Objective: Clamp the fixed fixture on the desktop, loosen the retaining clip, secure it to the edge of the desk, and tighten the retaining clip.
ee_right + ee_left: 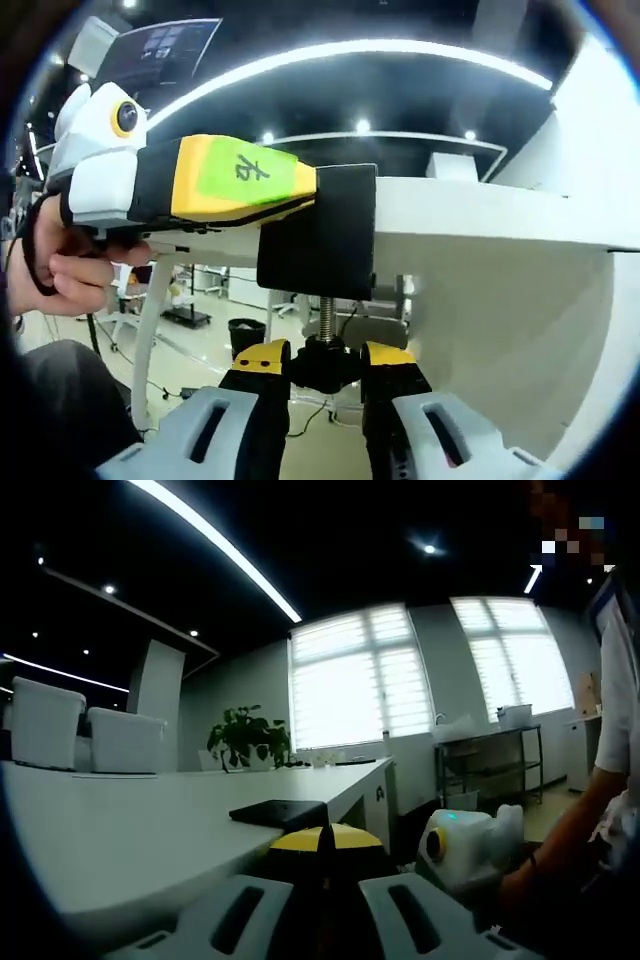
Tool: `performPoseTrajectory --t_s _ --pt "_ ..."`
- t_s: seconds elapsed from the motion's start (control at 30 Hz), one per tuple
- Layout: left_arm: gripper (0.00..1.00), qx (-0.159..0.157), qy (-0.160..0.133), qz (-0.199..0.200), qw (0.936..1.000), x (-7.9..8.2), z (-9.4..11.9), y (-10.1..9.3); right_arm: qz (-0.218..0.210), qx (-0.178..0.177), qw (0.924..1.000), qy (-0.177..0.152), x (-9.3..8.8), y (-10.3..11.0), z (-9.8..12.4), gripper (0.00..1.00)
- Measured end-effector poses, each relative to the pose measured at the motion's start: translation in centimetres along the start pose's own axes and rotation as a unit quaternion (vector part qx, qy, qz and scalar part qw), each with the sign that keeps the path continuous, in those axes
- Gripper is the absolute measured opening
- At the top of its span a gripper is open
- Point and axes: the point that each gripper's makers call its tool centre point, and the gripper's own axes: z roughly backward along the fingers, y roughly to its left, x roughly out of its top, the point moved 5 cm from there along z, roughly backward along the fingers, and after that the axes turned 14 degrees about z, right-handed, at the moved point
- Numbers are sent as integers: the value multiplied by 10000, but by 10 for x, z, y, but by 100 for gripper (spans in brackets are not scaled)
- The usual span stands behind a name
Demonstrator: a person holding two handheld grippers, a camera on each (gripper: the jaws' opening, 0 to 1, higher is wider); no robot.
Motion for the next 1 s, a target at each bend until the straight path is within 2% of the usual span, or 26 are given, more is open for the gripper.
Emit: performPoseTrajectory --t_s 0.13,0.33,0.53,0.67,0.8,0.87,1.0 --pt "3 1 4 2 10000 0 0 0 -59 653 9976 -211 0 -4 -1 26" --pt "3 -23 -38 159 9999 0 1 1 259 1632 9854 -408 1 -6 -5 26" --pt "3 -32 -40 172 9998 1 0 2 308 1977 9790 -397 0 -7 -8 26" --pt "3 -34 -38 168 9998 1 0 2 341 1948 9794 -395 -3 -8 -10 27" --pt "3 -33 -36 142 9999 1 0 2 394 1575 9864 -254 -9 -8 -7 28" --pt "3 -17 -35 252 9997 1 0 2 548 1436 9880 -150 -14 -6 -5 34" --pt "3 -8 -37 295 9996 2 0 3 345 844 9958 -17 -25 3 18 44"
